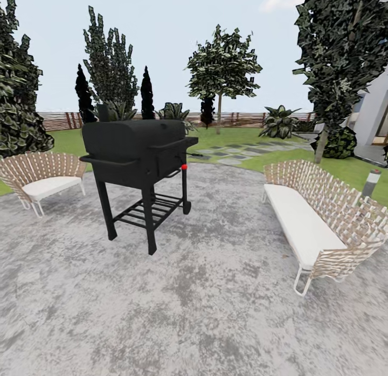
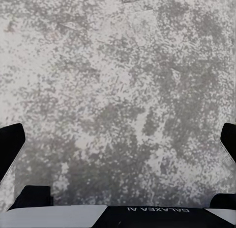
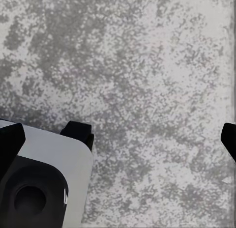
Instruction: Take the three Easter eggs out of the wicker basket on the lawn in the garden, then place them on the lawn next to a single tree (choose any tree) so that all three eggs are next to the same tree and none are left in the basket.
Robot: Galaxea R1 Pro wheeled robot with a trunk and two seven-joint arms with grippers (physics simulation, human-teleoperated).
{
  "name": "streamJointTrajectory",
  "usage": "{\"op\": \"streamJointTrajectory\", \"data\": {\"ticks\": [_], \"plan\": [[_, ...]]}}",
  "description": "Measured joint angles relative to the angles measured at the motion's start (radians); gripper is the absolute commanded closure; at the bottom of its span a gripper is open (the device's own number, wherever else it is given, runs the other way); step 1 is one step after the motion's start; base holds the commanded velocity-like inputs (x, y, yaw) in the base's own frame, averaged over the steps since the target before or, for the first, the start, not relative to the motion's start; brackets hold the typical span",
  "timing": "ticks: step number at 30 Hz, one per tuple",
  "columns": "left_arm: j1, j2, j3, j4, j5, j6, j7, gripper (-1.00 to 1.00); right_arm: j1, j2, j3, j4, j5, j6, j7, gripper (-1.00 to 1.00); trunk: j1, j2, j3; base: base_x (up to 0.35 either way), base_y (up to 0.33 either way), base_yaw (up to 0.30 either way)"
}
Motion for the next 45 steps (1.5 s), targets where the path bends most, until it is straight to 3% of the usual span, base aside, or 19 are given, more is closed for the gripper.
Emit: {"op": "streamJointTrajectory", "data": {"ticks": [7, 23, 45], "plan": [[0.0, 0.0, 0.0, 0.0, 0.001, -0.012, -0.001, -1.0, 0.0, 0.0, 0.0, 0.0, 0.0, 0.0, 0.0, -1.0, 0.0, 0.0, 0.0, 0.207, 0.0, 0.0], [0.0, 0.0, 0.0, 0.0, 0.002, -0.014, -0.001, -1.0, 0.0, 0.001, -0.001, 0.0, 0.0, 0.0, 0.0, -1.0, 0.001, 0.0, 0.0, 0.012, 0.0, -0.008], [0.0, 0.0, 0.0, 0.0, 0.001, -0.014, -0.001, -1.0, 0.0, 0.001, 0.0, 0.0, 0.001, 0.0, 0.0, -1.0, 0.0, 0.0, 0.0, 0.03, -0.039, -0.098]]}}
